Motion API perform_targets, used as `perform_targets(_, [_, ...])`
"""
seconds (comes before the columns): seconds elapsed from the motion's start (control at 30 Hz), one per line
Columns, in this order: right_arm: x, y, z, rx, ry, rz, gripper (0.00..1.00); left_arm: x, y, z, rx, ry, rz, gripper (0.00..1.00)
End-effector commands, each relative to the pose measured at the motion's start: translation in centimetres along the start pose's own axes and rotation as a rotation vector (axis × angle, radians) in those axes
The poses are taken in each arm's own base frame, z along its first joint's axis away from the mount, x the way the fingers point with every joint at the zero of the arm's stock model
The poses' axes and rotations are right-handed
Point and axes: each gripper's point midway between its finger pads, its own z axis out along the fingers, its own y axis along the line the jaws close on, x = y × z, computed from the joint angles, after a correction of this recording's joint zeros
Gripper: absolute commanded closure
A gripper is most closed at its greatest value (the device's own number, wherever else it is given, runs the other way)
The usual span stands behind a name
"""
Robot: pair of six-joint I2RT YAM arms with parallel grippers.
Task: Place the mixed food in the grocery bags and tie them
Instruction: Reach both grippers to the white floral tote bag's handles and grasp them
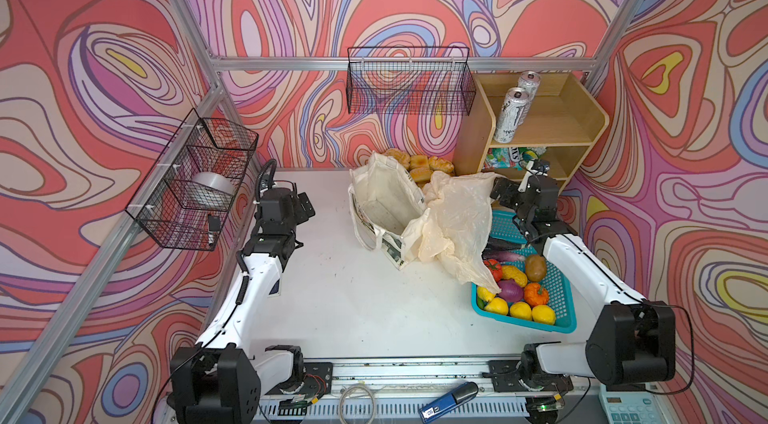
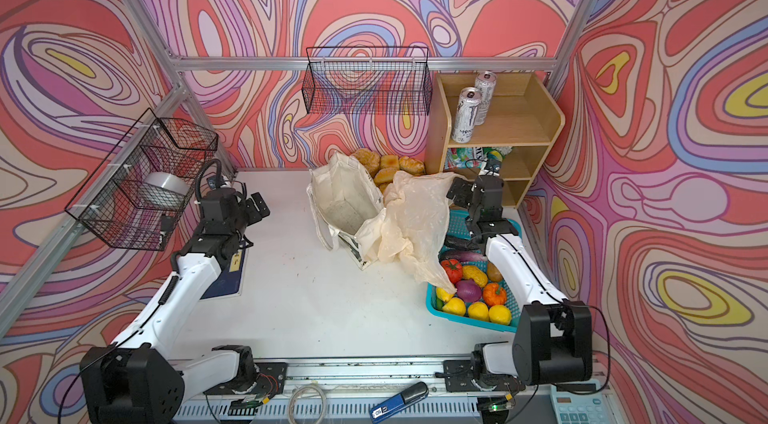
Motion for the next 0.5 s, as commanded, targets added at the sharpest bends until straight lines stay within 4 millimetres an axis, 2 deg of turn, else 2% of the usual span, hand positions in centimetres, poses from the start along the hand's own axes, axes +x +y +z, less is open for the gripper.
perform_targets(0.0, [2.3,2.4,-2.8,-0.123,0.198,0.029,0.09,4.7,-1.7,-2.5,0.062,0.272,-0.101,0.05])
perform_targets(0.13, [1.4,1.7,-5.0,-0.049,0.225,0.037,0.12,4.6,-6.6,-4.9,0.154,0.299,-0.067,0.05])
perform_targets(0.17, [1.1,2.1,-5.6,-0.068,0.227,0.040,0.13,4.6,-7.7,-5.4,0.171,0.307,-0.057,0.05])
perform_targets(0.27, [0.5,4.9,-7.1,-0.213,0.242,0.075,0.15,4.9,-10.9,-6.6,0.208,0.334,-0.024,0.05])
perform_targets(0.33, [0.6,7.7,-7.9,-0.293,0.288,0.043,0.19,5.4,-12.5,-7.1,0.213,0.338,0.005,0.05])
perform_targets(0.47, [2.2,13.9,-8.9,-0.382,0.364,-0.098,0.19,6.9,-14.2,-6.7,0.193,0.347,0.015,0.04])
